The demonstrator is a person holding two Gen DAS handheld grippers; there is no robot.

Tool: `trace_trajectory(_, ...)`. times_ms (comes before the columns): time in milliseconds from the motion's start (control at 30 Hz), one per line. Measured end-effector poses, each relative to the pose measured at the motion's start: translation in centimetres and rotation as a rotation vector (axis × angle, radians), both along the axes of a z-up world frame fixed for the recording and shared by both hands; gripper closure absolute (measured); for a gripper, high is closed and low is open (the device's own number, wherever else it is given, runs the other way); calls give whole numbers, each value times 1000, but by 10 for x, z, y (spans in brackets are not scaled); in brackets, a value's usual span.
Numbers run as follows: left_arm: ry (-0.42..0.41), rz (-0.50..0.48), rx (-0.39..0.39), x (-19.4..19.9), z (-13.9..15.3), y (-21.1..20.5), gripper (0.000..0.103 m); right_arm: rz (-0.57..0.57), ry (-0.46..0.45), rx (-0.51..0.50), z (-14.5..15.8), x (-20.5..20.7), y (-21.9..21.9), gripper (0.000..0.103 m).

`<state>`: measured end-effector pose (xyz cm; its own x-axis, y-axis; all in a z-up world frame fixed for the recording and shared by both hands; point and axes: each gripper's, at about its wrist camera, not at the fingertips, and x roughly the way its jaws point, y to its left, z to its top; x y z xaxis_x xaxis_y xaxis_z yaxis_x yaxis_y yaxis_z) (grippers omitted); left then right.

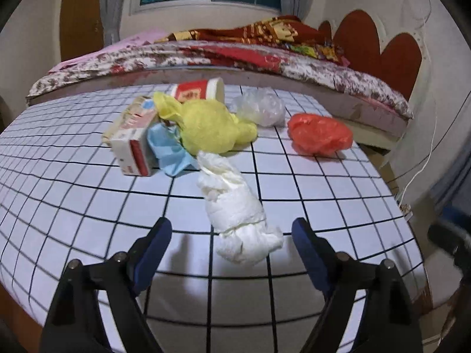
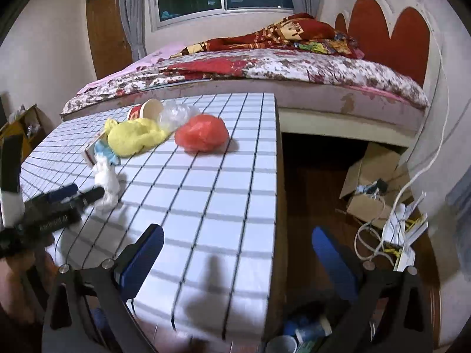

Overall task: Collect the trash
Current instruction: 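Grasp the white tissue with the left tool while the right tool grasps the red plastic bag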

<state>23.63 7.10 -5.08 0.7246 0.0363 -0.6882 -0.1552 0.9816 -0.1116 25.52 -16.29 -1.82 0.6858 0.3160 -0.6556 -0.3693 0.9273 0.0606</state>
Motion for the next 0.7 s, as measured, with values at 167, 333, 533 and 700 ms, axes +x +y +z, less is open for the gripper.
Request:
trace_trajectory(167, 47, -29, -20, 16, -10, 2, 36, -7, 13, 5, 0, 32, 26, 1)
trace_trajectory(333, 53, -56, -33, 25, -11, 10, 60, 12, 46, -55, -6, 80, 63, 1)
trace_trajectory(533, 41, -73, -33, 25, -12, 17, 62, 18, 100, -69, -13, 130, 97, 1)
trace_trajectory(700, 30, -83, -29, 23, -12, 17, 63, 48, 175, -85, -32, 151, 112, 73)
